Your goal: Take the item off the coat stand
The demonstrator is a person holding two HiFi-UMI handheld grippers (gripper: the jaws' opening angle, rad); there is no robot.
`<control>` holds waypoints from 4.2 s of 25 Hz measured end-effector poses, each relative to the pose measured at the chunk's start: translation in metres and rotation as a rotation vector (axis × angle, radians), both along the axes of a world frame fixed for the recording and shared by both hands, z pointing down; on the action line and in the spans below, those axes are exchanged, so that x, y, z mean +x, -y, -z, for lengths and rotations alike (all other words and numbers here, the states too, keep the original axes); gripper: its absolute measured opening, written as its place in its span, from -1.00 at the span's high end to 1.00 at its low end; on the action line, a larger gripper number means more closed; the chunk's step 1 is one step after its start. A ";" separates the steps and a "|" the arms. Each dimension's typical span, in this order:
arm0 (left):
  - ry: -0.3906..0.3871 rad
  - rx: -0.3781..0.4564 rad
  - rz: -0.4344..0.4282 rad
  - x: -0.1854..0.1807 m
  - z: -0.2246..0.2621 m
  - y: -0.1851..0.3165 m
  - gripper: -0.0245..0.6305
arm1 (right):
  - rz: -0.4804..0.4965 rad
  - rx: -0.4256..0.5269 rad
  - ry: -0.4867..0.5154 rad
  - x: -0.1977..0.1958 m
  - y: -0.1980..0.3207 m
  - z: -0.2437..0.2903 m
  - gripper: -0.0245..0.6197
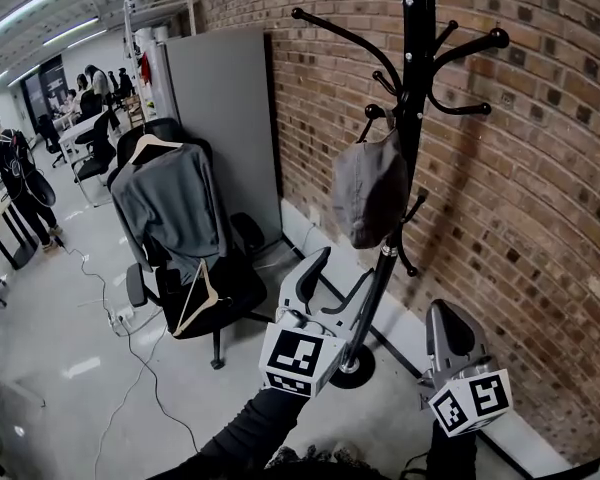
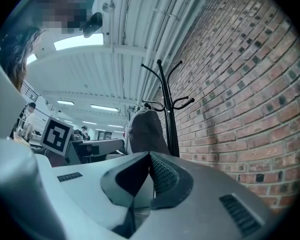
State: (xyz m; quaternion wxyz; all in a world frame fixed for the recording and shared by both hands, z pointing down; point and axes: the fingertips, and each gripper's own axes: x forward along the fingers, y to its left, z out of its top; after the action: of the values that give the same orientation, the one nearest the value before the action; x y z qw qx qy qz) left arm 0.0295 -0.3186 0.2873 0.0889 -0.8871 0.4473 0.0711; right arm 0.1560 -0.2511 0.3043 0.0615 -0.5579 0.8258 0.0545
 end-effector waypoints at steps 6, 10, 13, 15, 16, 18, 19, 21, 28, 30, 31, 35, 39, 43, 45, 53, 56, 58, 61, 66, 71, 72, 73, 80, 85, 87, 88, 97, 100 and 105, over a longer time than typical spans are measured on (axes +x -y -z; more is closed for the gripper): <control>-0.016 0.010 0.054 0.009 0.016 0.034 -0.49 | -0.013 0.000 0.014 0.014 0.009 -0.001 0.90; -0.018 -0.005 0.048 0.020 0.018 0.051 -0.50 | -0.012 -0.002 0.011 0.021 0.012 -0.002 0.90; -0.015 0.006 0.059 0.024 0.024 0.061 -0.50 | -0.010 -0.003 0.005 0.024 0.013 -0.003 0.90; -0.011 0.013 0.064 0.027 0.029 0.067 -0.50 | -0.009 -0.006 0.002 0.026 0.015 -0.003 0.90; -0.011 0.012 0.064 0.029 0.031 0.071 -0.50 | -0.007 -0.007 0.001 0.026 0.016 -0.003 0.90; -0.010 0.002 0.059 0.033 0.031 0.078 -0.49 | -0.001 -0.009 -0.001 0.027 0.018 -0.004 0.90; -0.001 -0.001 0.057 0.034 0.031 0.080 -0.49 | 0.003 -0.010 -0.002 0.027 0.018 -0.004 0.90; 0.038 -0.001 0.063 0.037 0.028 0.084 -0.41 | 0.005 -0.010 -0.004 0.027 0.019 -0.005 0.90; 0.087 0.031 0.118 0.026 0.029 0.092 0.65 | 0.007 -0.020 -0.006 0.029 0.026 -0.010 0.90; 0.074 0.026 0.121 0.023 0.029 0.094 0.75 | 0.009 -0.021 -0.003 0.028 0.027 -0.010 0.90; 0.069 0.025 0.127 0.021 0.029 0.094 0.79 | 0.009 -0.021 -0.002 0.028 0.028 -0.010 0.90; 0.048 0.036 0.140 0.016 0.034 0.093 0.87 | 0.011 -0.023 -0.003 0.027 0.030 -0.010 0.90; 0.003 0.054 0.120 0.010 0.046 0.087 0.87 | 0.017 -0.020 -0.004 0.023 0.030 -0.010 0.90; -0.035 0.080 0.108 0.002 0.067 0.081 0.87 | 0.019 -0.014 -0.005 0.021 0.031 -0.007 0.90; -0.040 0.100 0.108 -0.002 0.080 0.077 0.87 | 0.019 -0.011 -0.003 0.021 0.031 -0.006 0.90; -0.025 0.136 0.111 -0.027 0.100 0.056 0.87 | 0.034 -0.010 -0.002 0.013 0.030 -0.005 0.90; -0.019 0.135 0.118 -0.040 0.097 0.049 0.87 | 0.042 -0.015 -0.001 0.007 0.031 -0.007 0.90; -0.012 0.131 0.125 -0.050 0.093 0.046 0.87 | 0.046 -0.018 -0.001 0.002 0.031 -0.007 0.90; -0.003 0.115 0.137 -0.065 0.083 0.042 0.87 | 0.058 -0.020 -0.006 -0.007 0.030 -0.008 0.90; 0.029 0.066 0.134 -0.087 0.056 0.035 0.87 | 0.068 -0.024 -0.007 -0.020 0.027 -0.010 0.90; 0.058 0.007 0.119 -0.103 0.025 0.021 0.87 | 0.075 -0.033 -0.029 -0.036 0.019 -0.011 0.90; 0.061 -0.004 0.114 -0.105 0.020 0.018 0.87 | 0.072 -0.033 -0.029 -0.039 0.017 -0.011 0.90; 0.062 -0.015 0.108 -0.107 0.014 0.015 0.87 | 0.067 -0.034 -0.027 -0.040 0.015 -0.011 0.90; 0.085 -0.080 0.040 -0.111 -0.024 -0.010 0.87 | 0.025 -0.040 -0.018 -0.052 -0.002 -0.013 0.90; 0.097 -0.117 0.000 -0.113 -0.048 -0.029 0.87 | -0.016 -0.047 -0.012 -0.054 -0.018 -0.018 0.90; 0.101 -0.129 -0.011 -0.114 -0.055 -0.035 0.87 | -0.029 -0.050 -0.009 -0.054 -0.024 -0.019 0.90; 0.102 -0.136 -0.017 -0.114 -0.058 -0.037 0.87 | -0.035 -0.052 -0.009 -0.055 -0.026 -0.019 0.90; 0.088 -0.154 -0.016 -0.109 -0.063 -0.063 0.87 | -0.032 -0.050 -0.018 -0.055 -0.041 -0.017 0.90; 0.071 -0.161 0.004 -0.109 -0.063 -0.073 0.87 | -0.020 -0.048 -0.026 -0.055 -0.047 -0.016 0.90; 0.065 -0.182 0.029 -0.098 -0.070 -0.090 0.87 | 0.005 -0.067 -0.040 -0.053 -0.060 -0.022 0.90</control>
State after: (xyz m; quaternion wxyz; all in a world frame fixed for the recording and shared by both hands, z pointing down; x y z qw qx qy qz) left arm -0.0685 -0.2289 0.3574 0.0232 -0.8867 0.4618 0.0001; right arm 0.1034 -0.1911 0.3259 0.0267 -0.5564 0.8296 0.0379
